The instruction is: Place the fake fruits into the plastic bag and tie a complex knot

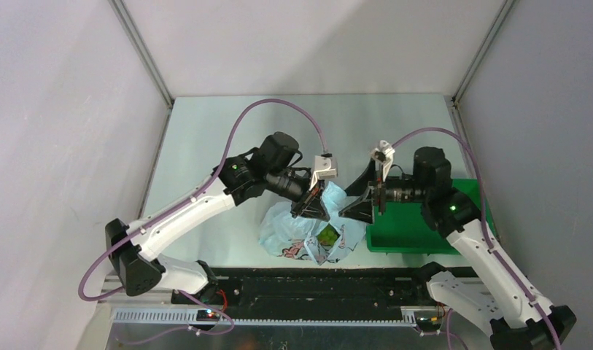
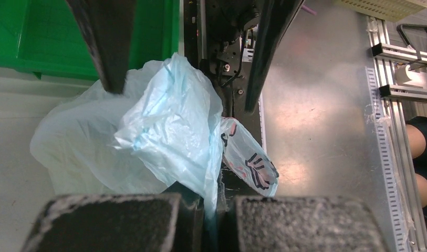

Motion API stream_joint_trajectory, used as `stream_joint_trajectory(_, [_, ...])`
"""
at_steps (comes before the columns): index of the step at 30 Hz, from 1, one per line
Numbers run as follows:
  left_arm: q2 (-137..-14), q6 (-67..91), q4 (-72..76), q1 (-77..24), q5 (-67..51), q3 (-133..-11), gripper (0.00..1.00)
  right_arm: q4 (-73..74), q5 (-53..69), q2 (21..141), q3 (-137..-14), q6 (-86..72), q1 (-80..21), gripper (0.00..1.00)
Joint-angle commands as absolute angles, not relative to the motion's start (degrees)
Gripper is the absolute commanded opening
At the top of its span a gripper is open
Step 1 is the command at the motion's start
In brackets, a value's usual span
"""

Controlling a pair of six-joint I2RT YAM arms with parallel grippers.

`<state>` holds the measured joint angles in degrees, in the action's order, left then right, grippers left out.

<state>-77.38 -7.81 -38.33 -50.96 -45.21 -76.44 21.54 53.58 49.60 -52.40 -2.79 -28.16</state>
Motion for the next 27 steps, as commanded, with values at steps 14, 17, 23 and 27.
stream_joint_trajectory(14, [-74.7, -9.1, -35.8, -51.3, -45.7, -75.6, 0.08, 0.0, 52.9, 50.7, -52.2, -20.7, -29.8, 0.57])
stream_joint_trajectory(17, [-74.7, -9.2, -36.3, -51.3, -45.6, -75.6, 0.10, -4.1, 51.1, 50.7, -51.1, -22.6, -30.0, 0.50])
stream_joint_trajectory(23, [-74.1, -9.5, -36.6, -51.3, -44.5, -74.9, 0.18, -3.0, 48.8, 50.2, -50.6, -22.2, -29.9, 0.00])
stream_joint_trajectory(27, [-73.1, -9.4, -36.6, -51.3, -43.6, -73.6, 0.20, -0.5, 47.8, 48.6, -50.6, -20.7, -28.5, 0.00])
